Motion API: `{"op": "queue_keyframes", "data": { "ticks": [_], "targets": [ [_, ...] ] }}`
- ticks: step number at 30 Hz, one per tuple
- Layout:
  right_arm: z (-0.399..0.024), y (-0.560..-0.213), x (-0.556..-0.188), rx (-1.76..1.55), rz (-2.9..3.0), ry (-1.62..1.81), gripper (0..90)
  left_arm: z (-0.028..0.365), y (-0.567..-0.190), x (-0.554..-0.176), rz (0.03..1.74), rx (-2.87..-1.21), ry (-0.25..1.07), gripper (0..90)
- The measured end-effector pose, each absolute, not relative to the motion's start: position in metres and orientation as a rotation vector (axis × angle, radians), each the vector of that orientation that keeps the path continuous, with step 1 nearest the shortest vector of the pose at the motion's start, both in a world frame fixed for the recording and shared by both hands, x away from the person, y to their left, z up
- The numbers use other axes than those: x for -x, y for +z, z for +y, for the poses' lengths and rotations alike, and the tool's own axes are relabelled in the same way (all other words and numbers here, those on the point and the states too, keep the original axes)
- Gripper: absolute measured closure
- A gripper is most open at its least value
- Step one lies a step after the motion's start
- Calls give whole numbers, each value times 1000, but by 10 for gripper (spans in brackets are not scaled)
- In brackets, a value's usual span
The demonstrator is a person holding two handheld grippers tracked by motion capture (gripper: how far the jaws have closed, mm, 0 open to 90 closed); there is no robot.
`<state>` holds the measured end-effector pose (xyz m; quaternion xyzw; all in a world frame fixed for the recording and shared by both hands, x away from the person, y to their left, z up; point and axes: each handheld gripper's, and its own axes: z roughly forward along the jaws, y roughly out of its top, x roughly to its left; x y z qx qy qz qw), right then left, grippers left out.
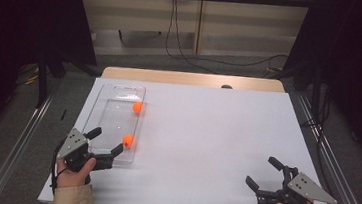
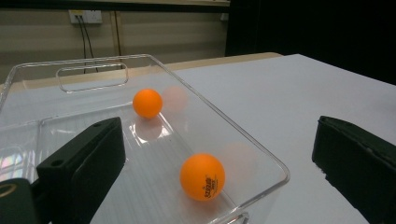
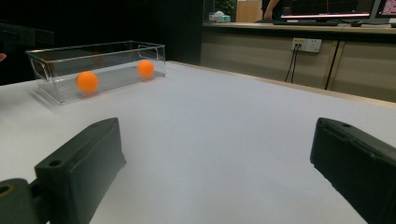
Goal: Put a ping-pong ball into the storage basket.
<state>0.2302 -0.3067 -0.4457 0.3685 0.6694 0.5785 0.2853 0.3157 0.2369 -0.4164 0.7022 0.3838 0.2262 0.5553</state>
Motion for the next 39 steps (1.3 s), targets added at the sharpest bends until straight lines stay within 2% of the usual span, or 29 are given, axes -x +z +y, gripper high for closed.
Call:
{"op": "queue_keyframes", "data": {
  "ticks": [39],
  "targets": [
    [-307,-446,-230,-981,1794,1544,20,235,-420,-315,895,-1671,535,27]
  ]
}}
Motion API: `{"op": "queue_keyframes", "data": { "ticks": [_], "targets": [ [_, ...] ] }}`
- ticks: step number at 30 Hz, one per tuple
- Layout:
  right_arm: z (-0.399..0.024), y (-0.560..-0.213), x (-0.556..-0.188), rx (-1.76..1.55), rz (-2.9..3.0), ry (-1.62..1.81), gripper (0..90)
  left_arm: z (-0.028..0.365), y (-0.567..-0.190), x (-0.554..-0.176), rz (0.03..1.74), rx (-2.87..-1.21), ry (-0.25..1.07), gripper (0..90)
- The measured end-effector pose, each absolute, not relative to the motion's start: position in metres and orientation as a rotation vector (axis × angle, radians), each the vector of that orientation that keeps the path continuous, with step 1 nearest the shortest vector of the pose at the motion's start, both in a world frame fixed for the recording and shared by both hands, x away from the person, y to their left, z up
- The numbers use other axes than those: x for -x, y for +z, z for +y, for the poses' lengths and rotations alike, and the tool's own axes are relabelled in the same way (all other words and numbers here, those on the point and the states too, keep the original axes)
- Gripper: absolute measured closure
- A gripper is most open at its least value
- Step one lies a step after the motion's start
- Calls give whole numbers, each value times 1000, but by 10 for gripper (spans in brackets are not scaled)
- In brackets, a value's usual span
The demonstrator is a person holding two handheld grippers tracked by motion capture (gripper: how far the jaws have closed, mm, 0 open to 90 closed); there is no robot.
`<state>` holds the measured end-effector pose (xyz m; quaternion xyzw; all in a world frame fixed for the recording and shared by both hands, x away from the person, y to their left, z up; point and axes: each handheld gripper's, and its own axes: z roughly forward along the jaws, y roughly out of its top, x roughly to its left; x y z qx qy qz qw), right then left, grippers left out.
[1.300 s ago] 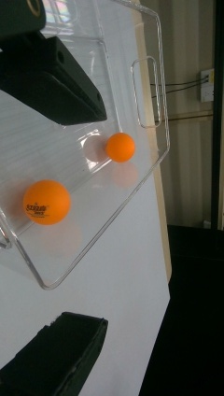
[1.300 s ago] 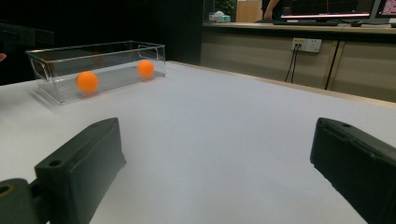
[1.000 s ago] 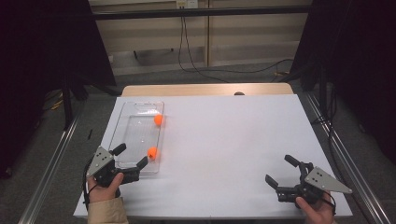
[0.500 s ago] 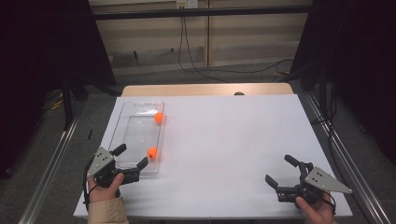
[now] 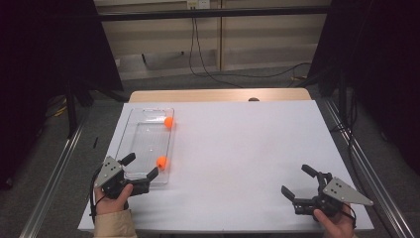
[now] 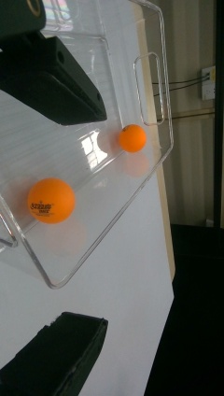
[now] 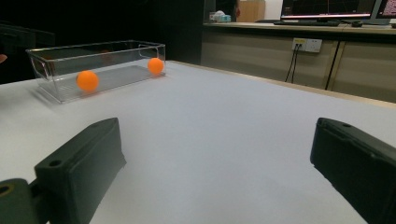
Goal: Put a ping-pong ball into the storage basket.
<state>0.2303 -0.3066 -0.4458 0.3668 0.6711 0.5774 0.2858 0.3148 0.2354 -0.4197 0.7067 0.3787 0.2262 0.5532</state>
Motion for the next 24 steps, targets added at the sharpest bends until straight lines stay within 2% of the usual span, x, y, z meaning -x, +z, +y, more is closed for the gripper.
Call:
{"op": "queue_keyframes", "data": {
  "ticks": [24],
  "targets": [
    [-307,-447,-232,-991,1800,1532,19,230,-422,-317,885,-1688,530,27]
  ]
}}
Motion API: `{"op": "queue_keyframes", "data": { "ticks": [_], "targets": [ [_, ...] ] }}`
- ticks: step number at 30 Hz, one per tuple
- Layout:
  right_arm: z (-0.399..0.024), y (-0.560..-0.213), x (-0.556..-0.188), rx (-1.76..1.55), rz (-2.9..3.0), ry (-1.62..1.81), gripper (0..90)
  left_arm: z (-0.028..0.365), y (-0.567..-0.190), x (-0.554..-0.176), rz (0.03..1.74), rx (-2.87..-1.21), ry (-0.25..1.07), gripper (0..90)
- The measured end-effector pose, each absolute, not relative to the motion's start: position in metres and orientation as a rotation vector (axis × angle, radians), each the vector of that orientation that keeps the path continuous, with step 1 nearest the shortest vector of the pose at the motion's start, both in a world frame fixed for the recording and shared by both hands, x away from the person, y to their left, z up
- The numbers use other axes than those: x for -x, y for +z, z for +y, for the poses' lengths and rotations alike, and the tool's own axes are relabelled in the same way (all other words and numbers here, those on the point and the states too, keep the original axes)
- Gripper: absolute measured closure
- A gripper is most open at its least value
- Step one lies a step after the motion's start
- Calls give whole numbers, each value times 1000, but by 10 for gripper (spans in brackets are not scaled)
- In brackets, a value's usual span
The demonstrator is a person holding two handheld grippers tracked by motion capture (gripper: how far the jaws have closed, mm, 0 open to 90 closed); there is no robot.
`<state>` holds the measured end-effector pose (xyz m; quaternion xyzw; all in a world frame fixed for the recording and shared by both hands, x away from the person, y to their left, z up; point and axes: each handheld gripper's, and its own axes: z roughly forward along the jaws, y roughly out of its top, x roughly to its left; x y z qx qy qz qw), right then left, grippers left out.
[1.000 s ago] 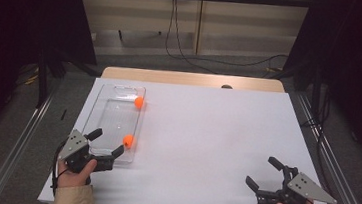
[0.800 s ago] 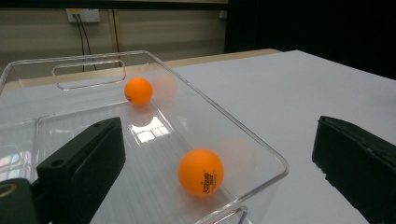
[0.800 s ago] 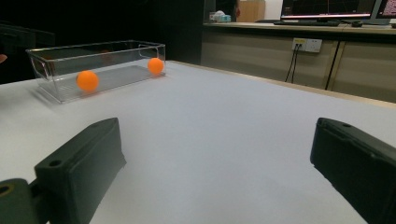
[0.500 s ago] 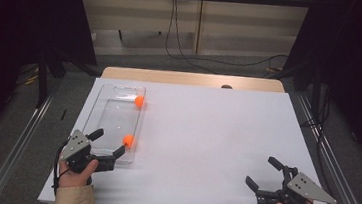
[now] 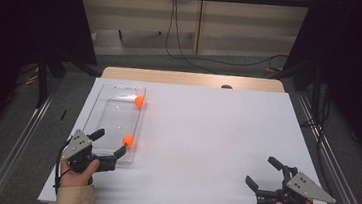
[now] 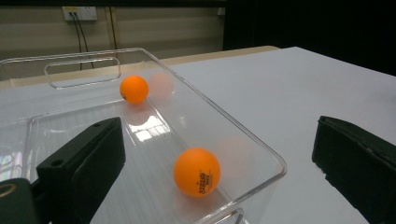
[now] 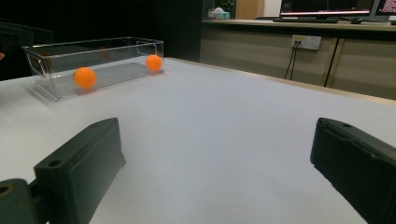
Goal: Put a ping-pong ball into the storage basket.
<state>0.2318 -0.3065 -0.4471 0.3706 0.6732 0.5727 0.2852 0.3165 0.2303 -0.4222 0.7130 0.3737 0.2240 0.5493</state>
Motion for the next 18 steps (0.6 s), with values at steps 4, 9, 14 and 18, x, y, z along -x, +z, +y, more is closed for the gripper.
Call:
{"op": "queue_keyframes", "data": {
  "ticks": [4,9,14,18],
  "targets": [
    [-307,-447,-232,-993,1796,1533,19,229,-422,-317,882,-1688,526,27],
    [-307,-447,-232,-991,1796,1533,19,228,-423,-317,881,-1695,518,27],
    [-308,-447,-232,-992,1794,1535,19,227,-423,-318,874,-1698,518,26],
    [-308,-447,-231,-992,1793,1534,19,226,-423,-318,875,-1698,519,26]
  ]
}}
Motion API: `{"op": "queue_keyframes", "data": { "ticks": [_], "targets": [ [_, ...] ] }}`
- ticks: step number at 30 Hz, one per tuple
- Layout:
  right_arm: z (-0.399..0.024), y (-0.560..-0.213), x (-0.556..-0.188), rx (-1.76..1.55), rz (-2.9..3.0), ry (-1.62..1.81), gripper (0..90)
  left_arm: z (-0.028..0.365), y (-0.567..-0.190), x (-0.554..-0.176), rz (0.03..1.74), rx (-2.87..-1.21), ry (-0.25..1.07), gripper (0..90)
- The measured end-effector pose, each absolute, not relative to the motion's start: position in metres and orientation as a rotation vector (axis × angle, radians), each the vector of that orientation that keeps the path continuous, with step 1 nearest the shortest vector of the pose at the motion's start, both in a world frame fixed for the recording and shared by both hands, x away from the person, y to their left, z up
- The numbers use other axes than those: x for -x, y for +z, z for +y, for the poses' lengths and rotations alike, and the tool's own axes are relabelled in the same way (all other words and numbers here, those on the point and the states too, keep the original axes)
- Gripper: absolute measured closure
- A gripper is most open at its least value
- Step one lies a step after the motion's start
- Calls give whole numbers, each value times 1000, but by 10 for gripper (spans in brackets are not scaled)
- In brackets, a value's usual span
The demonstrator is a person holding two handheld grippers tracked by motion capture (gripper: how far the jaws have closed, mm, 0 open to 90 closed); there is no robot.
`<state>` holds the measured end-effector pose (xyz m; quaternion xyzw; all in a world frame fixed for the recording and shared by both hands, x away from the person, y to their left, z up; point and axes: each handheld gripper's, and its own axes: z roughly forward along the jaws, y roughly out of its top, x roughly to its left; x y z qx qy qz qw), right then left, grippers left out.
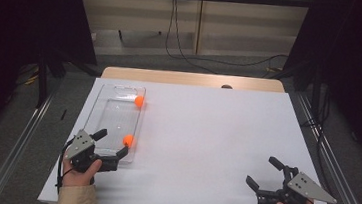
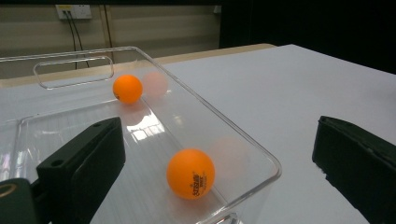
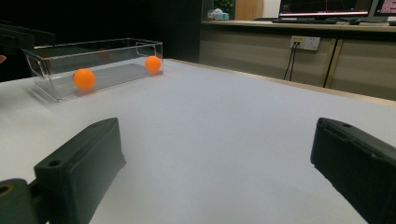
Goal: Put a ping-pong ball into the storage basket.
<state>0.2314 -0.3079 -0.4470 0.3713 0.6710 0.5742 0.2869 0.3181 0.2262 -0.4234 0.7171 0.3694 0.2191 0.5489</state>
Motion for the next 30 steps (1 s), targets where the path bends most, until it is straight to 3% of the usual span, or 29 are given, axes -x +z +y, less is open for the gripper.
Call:
{"op": "queue_keyframes", "data": {
  "ticks": [30],
  "targets": [
    [-308,-446,-234,-1000,1786,1537,13,227,-423,-316,876,-1684,521,26]
  ]
}}
